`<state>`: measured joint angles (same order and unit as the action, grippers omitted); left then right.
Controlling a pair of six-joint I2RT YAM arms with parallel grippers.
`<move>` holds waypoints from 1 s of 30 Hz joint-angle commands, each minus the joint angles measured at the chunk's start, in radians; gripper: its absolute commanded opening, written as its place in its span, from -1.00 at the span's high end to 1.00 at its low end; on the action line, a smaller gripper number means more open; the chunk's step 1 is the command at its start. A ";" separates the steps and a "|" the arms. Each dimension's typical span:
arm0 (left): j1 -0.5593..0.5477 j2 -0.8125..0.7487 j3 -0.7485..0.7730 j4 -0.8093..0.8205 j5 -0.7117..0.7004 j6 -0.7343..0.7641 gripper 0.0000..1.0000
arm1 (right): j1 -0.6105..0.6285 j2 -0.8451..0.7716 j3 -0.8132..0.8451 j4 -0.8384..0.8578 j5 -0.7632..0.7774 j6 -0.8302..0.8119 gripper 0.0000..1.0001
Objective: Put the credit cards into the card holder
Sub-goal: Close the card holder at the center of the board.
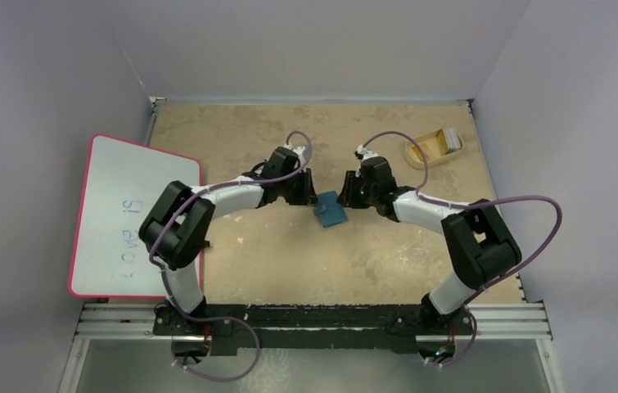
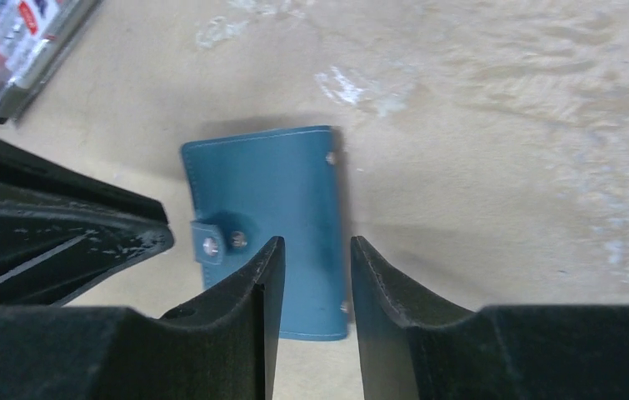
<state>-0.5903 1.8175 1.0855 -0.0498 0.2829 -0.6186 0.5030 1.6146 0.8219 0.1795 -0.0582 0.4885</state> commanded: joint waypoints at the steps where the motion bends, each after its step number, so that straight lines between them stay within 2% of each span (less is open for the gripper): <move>1: -0.022 0.016 0.028 0.030 -0.006 0.001 0.66 | -0.049 0.008 0.028 -0.046 -0.112 -0.077 0.24; 16: -0.055 0.057 0.082 -0.028 -0.070 0.021 0.81 | -0.066 0.103 0.038 -0.034 -0.197 -0.145 0.21; 30: -0.103 0.020 0.115 -0.133 -0.190 0.079 0.77 | -0.065 0.107 0.026 -0.027 -0.204 -0.144 0.25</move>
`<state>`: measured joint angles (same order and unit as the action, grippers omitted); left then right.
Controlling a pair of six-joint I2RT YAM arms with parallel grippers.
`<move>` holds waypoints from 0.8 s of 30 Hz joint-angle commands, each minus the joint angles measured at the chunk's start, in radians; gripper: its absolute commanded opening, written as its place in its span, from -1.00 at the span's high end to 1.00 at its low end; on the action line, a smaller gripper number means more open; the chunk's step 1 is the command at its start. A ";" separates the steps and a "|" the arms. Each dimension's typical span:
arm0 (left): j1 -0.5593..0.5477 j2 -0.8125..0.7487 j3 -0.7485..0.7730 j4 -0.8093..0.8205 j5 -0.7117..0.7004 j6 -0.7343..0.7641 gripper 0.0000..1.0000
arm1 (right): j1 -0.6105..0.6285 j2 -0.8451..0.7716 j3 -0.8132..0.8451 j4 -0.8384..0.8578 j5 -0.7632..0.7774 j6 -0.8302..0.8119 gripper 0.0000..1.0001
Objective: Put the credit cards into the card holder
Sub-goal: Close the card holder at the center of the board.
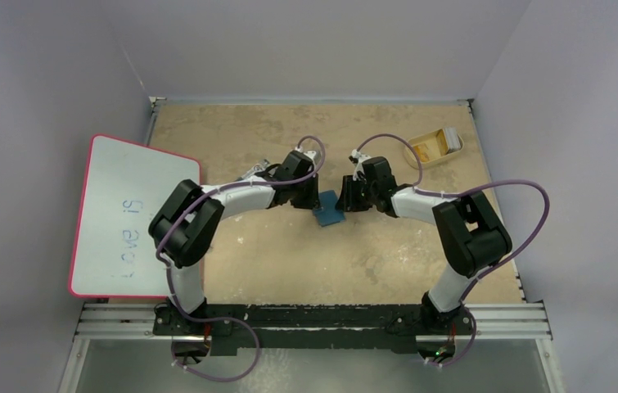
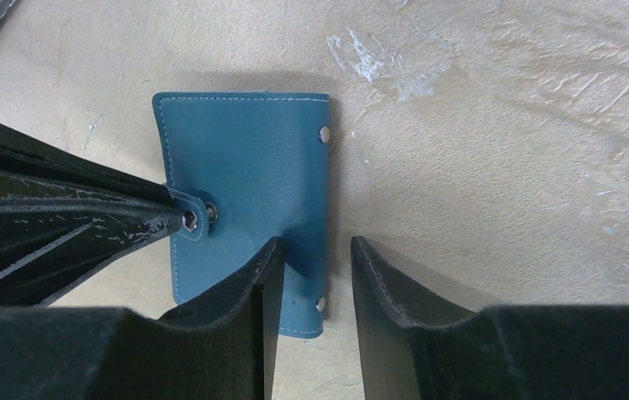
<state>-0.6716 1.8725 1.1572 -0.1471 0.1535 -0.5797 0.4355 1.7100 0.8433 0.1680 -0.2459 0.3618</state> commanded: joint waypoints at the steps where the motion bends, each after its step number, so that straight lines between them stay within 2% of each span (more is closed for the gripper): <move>1: -0.026 -0.037 0.044 -0.042 -0.074 0.042 0.75 | 0.001 0.011 0.002 -0.014 -0.016 -0.015 0.25; 6: -0.033 -0.034 0.038 -0.031 -0.078 0.037 0.65 | 0.001 0.011 -0.001 -0.010 -0.016 -0.009 0.25; 16: -0.035 -0.090 0.020 0.004 -0.105 0.023 0.61 | 0.003 -0.003 -0.046 0.037 -0.040 0.064 0.33; 24: -0.038 -0.118 0.037 -0.100 -0.167 0.103 0.50 | 0.003 -0.026 -0.103 0.102 -0.093 0.147 0.42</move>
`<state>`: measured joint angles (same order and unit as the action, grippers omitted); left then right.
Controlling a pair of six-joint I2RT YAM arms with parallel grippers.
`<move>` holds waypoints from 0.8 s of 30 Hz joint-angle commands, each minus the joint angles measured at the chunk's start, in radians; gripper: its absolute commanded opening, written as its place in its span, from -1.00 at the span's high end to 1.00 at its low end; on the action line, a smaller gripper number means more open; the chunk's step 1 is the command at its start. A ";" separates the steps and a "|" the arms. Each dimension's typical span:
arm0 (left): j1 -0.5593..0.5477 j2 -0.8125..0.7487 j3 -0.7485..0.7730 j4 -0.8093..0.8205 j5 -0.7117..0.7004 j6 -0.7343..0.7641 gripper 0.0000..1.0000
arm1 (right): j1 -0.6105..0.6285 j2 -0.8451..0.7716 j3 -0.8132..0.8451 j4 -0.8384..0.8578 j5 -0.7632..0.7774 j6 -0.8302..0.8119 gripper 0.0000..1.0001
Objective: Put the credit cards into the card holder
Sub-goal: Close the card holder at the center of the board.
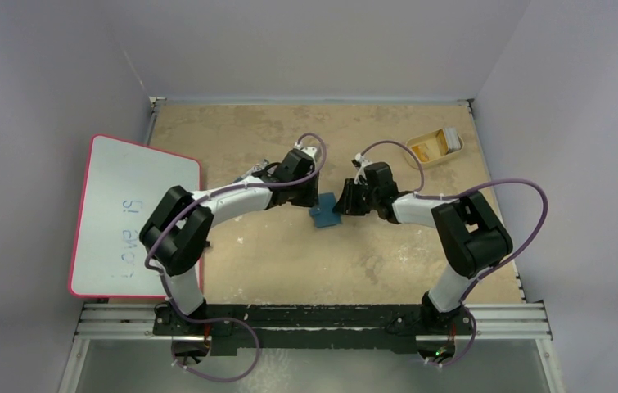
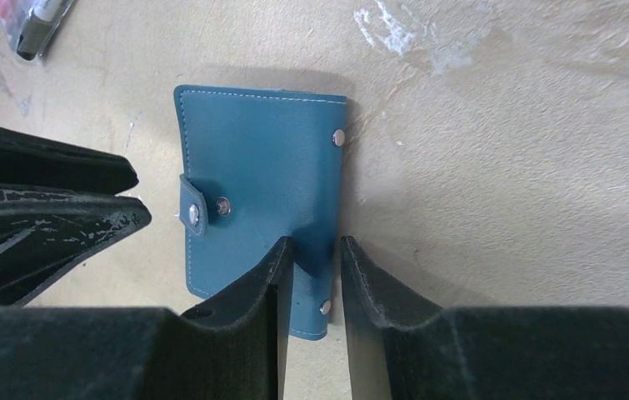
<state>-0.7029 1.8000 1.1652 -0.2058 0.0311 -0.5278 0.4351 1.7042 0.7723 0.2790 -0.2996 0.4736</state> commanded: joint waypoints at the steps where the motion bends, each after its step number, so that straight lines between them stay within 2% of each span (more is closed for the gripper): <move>1: -0.012 -0.047 0.030 -0.052 -0.053 0.054 0.48 | 0.003 -0.023 -0.034 -0.004 -0.043 0.040 0.43; 5: -0.036 -0.058 0.038 -0.082 -0.092 0.051 0.39 | 0.002 -0.031 -0.037 0.003 -0.052 0.049 0.42; 9: -0.076 -0.044 0.075 -0.142 -0.208 0.046 0.29 | 0.003 -0.029 -0.039 0.007 -0.054 0.052 0.42; 12: -0.095 -0.030 0.094 -0.153 -0.243 0.046 0.14 | 0.004 -0.028 -0.041 0.012 -0.061 0.054 0.42; 24: -0.159 0.058 0.191 -0.193 -0.358 0.024 0.24 | 0.004 -0.021 -0.046 0.024 -0.066 0.052 0.43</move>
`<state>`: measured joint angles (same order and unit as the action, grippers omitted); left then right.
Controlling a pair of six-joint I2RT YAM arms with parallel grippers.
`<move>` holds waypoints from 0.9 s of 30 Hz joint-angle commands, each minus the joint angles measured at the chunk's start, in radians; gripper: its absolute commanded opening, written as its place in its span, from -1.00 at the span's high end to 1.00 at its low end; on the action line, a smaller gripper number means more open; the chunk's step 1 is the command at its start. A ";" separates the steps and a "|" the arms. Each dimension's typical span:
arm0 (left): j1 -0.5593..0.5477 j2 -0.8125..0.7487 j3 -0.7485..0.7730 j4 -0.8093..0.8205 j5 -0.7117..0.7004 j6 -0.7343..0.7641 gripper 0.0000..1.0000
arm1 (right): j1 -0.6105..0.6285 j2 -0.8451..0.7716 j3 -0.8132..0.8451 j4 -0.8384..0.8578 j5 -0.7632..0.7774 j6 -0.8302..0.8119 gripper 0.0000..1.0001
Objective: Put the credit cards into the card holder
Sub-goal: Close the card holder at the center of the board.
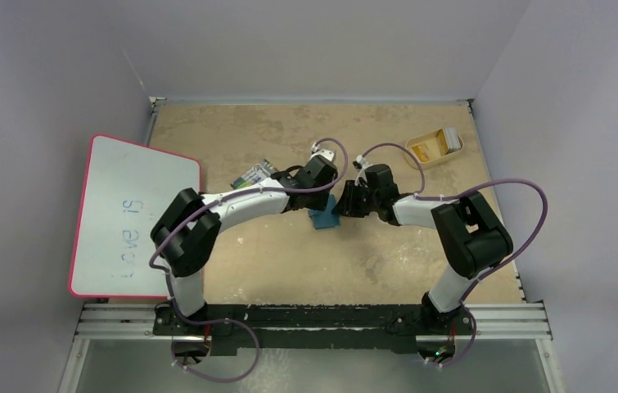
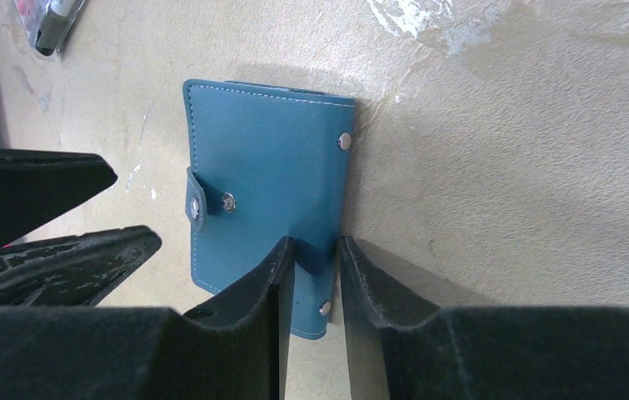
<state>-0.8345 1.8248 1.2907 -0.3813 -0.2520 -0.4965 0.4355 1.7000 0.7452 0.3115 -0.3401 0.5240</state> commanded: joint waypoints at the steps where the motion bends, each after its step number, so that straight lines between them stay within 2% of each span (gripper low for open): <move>1: -0.034 0.046 0.077 -0.026 -0.090 -0.009 0.24 | 0.004 -0.018 -0.020 -0.006 -0.026 0.002 0.43; 13: -0.079 0.119 0.137 -0.099 -0.213 -0.034 0.25 | 0.005 -0.011 -0.033 0.006 -0.037 -0.002 0.42; 24: -0.103 0.131 0.150 -0.115 -0.258 -0.033 0.60 | 0.004 -0.012 -0.037 0.009 -0.040 -0.002 0.42; 27: -0.104 0.133 0.149 -0.114 -0.255 -0.034 0.61 | 0.004 -0.013 -0.037 0.009 -0.039 -0.003 0.42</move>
<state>-0.9321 1.9526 1.3952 -0.4995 -0.4778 -0.5163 0.4355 1.7000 0.7269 0.3431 -0.3614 0.5243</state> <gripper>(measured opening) 0.197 0.289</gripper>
